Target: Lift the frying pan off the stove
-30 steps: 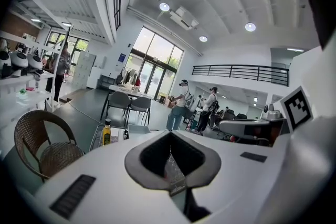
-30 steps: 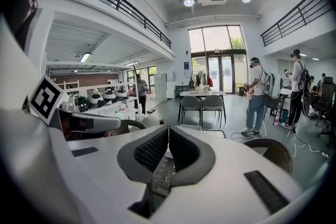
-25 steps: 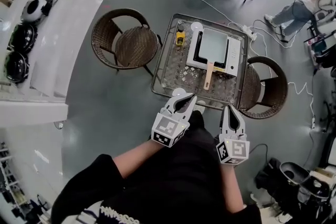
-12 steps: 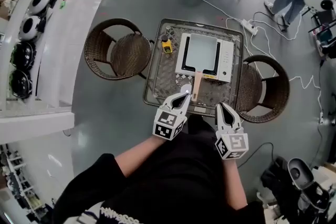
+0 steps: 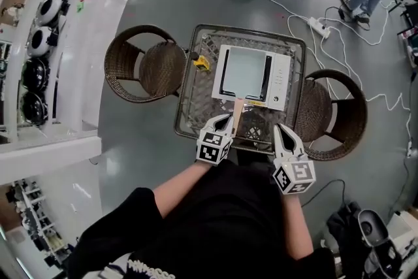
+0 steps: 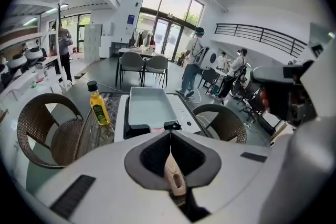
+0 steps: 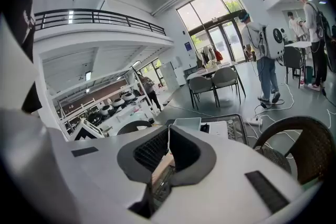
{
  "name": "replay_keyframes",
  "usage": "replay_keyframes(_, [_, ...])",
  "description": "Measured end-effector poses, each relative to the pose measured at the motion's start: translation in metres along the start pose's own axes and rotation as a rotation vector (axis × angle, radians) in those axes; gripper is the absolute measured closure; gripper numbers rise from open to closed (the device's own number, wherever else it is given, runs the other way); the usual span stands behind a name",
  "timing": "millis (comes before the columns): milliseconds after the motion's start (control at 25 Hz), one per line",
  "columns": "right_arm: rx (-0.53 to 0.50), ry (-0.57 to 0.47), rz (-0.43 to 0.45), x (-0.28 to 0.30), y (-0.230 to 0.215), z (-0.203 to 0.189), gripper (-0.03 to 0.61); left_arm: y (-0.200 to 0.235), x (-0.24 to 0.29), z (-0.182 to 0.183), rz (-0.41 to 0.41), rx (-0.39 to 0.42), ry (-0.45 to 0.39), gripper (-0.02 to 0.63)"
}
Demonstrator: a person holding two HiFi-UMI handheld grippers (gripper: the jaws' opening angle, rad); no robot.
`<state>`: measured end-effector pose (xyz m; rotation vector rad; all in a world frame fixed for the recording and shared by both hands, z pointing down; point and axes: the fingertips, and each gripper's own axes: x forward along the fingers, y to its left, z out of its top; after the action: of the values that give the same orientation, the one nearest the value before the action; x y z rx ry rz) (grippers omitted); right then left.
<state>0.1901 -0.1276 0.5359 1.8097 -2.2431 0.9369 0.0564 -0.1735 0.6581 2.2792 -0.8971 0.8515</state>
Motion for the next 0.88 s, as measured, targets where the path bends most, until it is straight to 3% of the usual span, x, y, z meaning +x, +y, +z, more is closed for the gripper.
replay_keyframes(240, [0.000, 0.066, 0.007, 0.016, -0.027, 0.000, 0.548, 0.009, 0.041, -0.015, 0.058, -0.016, 0.096, 0.597])
replay_keyframes(520, [0.002, 0.112, 0.028, 0.032, -0.051, 0.001, 0.548, 0.009, 0.076, -0.030, 0.051, -0.080, 0.182, 0.436])
replay_keyframes(680, [0.016, 0.119, 0.040, 0.035, -0.055, 0.005, 0.548, 0.013, 0.087, -0.040, 0.058, -0.077, 0.232, 0.404])
replay_keyframes(880, [0.013, 0.130, 0.044, 0.042, -0.067, 0.006, 0.548, 0.021, 0.109, -0.052, 0.049, -0.136, 0.319, 0.387])
